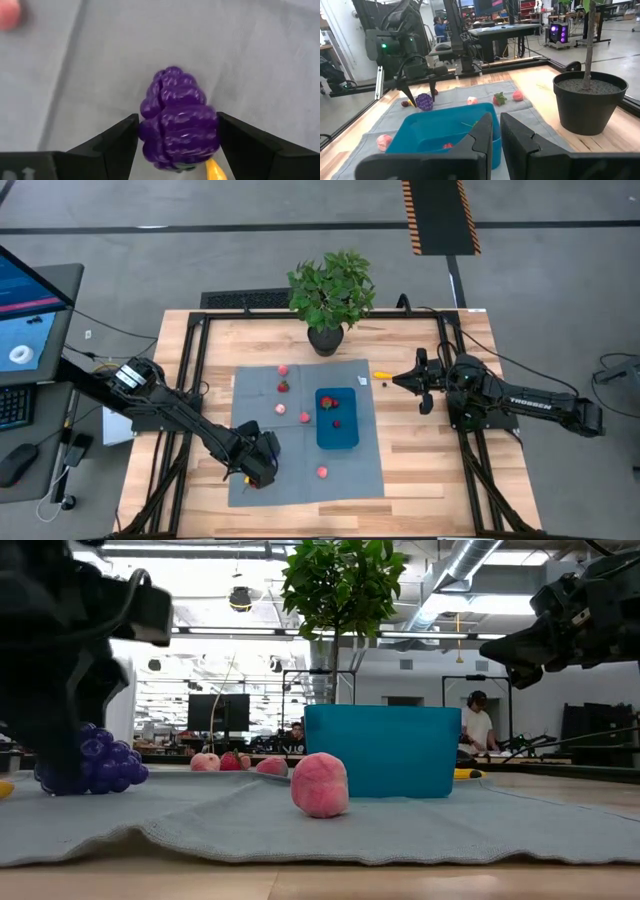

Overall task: Pick and placing Produce into tupperware
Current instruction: Put the grapes into the bin

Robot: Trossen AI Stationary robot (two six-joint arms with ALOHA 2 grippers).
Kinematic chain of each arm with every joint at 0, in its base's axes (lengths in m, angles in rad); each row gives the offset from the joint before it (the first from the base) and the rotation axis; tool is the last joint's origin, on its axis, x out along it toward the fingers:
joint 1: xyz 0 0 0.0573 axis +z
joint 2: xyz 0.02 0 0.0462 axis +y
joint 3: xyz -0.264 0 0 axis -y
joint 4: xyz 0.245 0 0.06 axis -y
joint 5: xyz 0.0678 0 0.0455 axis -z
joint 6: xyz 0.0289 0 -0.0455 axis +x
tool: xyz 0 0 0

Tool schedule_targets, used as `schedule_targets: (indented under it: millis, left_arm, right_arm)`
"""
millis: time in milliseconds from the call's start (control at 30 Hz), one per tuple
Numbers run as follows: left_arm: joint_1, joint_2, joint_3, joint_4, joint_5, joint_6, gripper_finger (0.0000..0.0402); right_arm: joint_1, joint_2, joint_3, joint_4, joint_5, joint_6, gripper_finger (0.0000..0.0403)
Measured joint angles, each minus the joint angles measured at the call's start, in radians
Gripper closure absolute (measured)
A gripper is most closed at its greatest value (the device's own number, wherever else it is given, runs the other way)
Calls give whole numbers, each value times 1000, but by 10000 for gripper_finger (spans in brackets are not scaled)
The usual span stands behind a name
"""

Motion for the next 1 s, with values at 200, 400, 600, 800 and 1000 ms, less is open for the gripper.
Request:
schedule_targets:
  millis: [200, 400, 600, 800, 1000]
  left_arm:
    - [-3, 0, -6, 9, -18, 20, 169]
    - [-4, -1, -5, 16, -47, 51, 219]
    - [-18, -18, -5, 65, -95, 132, 202]
    - [-46, -130, -5, 65, -281, 180, 176]
    - [-91, -296, -5, 14, -486, 209, 198]
  right_arm:
    - [0, 0, 0, 0, 0, 0, 343]
    - [0, 0, 0, 0, 0, 0, 343]
    - [0, 0, 0, 0, 0, -4, 343]
    - [0, 0, 0, 0, 0, -5, 343]
    - [0, 0, 0, 0, 0, -6, 343]
